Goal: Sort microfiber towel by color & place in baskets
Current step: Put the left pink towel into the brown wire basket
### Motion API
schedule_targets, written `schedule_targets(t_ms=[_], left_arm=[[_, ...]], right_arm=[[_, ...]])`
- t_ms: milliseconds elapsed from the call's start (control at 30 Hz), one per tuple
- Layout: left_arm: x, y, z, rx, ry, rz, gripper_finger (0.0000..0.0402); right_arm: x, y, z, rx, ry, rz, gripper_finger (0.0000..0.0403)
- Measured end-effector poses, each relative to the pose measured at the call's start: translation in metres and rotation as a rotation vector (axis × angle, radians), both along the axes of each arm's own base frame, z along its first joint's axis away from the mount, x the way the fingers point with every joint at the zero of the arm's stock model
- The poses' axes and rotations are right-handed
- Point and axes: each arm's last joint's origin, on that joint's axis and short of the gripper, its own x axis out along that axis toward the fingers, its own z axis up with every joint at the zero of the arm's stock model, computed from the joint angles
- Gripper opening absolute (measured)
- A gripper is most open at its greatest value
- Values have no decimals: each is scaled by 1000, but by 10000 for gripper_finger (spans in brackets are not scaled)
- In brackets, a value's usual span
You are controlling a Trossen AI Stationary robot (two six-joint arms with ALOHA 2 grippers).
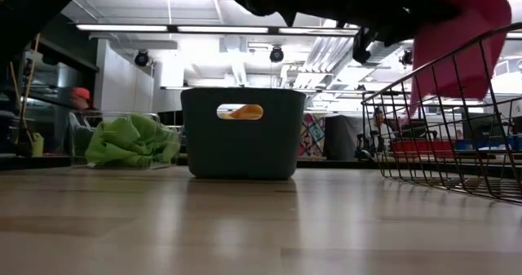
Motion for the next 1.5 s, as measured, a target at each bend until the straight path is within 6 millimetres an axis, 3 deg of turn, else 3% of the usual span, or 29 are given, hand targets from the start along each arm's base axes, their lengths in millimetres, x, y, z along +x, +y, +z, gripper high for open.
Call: schedule_targets(t_ms=[200, 433, 600, 800, 967, 1033, 1167, 1333, 1500], left_arm=[[-1, -4, -2, -16, 40, -63, 135], [-9, -1, 10, -49, 109, -92, 193], [-29, 16, 31, 10, 275, -171, 198], [-74, 35, 55, -58, 580, -232, 198], [-82, 32, 64, -41, 459, -202, 198], [-78, 32, 61, -100, 407, -195, 198], [-84, 21, 49, -171, 470, -288, 198], [-96, -5, 28, -81, 580, -325, 198], [-97, -22, 8, 62, 580, -186, 182]], right_arm=[[0, 0, -1, -7, 15, 10, 303], [-6, 5, -7, -28, 86, 35, 303], [-28, 4, -8, 3, 150, 33, 303], [-59, 10, -29, 131, 360, 1, 303], [-81, 20, -44, 162, 483, -90, 303], [-86, 25, -45, 166, 479, -102, 303], [-94, 34, -46, 234, 488, -66, 303], [-97, 51, -50, 268, 531, 12, 303], [-98, 52, -49, 222, 471, -29, 303]])
